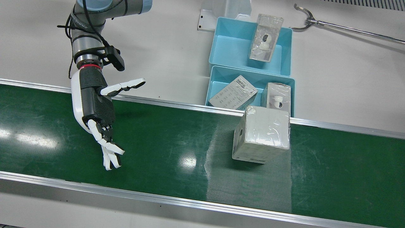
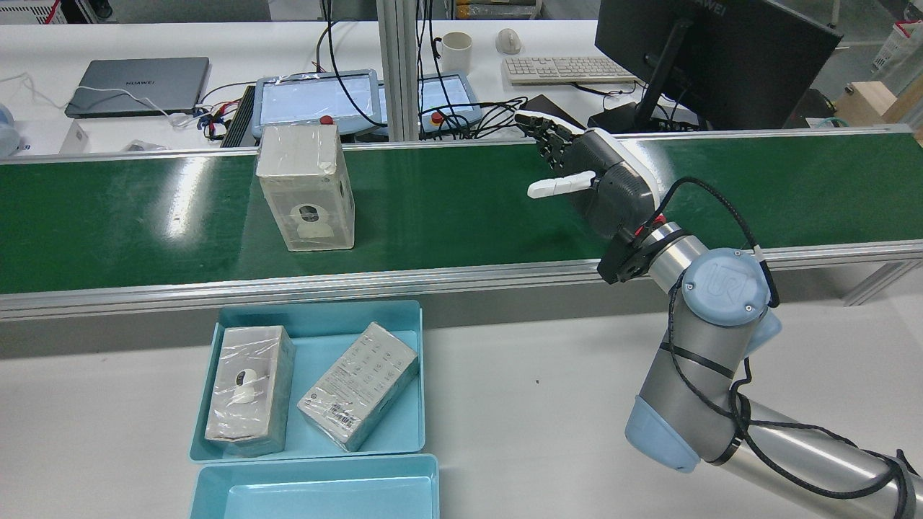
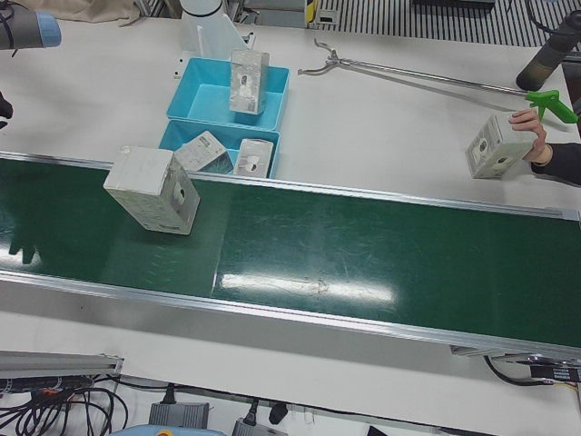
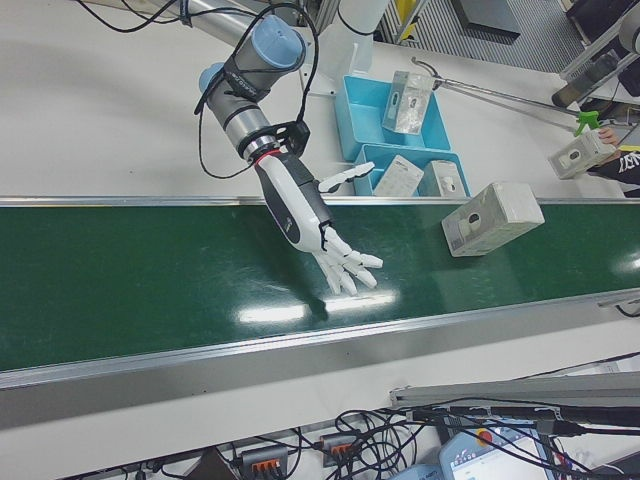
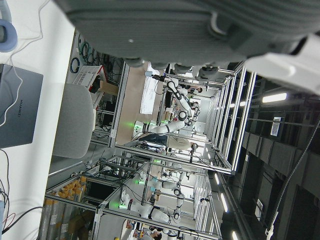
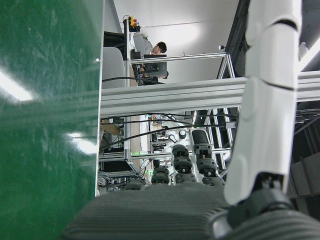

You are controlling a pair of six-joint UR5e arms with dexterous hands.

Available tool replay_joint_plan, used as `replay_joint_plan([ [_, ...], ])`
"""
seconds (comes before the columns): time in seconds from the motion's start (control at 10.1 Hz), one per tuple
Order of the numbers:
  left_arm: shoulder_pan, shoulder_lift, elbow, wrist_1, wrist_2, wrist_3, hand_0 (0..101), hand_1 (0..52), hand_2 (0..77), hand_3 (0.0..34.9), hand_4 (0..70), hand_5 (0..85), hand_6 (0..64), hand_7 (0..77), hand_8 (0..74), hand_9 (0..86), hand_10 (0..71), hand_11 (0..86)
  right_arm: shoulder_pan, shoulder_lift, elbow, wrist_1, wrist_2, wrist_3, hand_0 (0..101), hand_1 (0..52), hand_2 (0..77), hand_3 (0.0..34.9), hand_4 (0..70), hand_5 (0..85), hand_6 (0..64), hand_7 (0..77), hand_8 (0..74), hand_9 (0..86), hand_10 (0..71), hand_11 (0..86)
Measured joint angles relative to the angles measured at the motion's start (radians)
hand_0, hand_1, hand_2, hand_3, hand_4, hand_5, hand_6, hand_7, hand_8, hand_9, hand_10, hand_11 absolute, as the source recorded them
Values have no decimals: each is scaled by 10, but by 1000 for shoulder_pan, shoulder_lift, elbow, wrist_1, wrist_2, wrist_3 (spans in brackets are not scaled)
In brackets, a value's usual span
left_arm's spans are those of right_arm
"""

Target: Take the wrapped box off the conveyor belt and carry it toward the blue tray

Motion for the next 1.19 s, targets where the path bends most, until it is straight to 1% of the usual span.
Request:
replay_joint_plan([
  [0.3, 0, 0, 0, 0, 0, 0, 0, 0, 11, 0, 0, 11, 5, 5, 5, 0, 5, 5, -15, -1, -4, 0, 1, -3, 469, 115, 65, 0, 104, 191, 33, 33, 22, 49, 0, 5],
  [0.4, 0, 0, 0, 0, 0, 0, 0, 0, 11, 0, 0, 11, 5, 5, 5, 0, 5, 5, -16, -1, -4, 0, 1, -3, 469, 115, 65, 0, 104, 191, 33, 33, 22, 49, 0, 5],
  [0.5, 0, 0, 0, 0, 0, 0, 0, 0, 5, 0, 0, 11, 5, 5, 5, 0, 0, 5, -17, -1, -4, 0, 1, -2, 470, 125, 65, 0, 109, 191, 33, 33, 22, 49, 0, 5],
  [1.19, 0, 0, 0, 0, 0, 0, 0, 0, 5, 0, 0, 11, 5, 5, 5, 5, 5, 5, -18, 0, -9, 0, 1, 0, 468, 120, 71, 0, 109, 191, 33, 33, 22, 49, 0, 11],
])
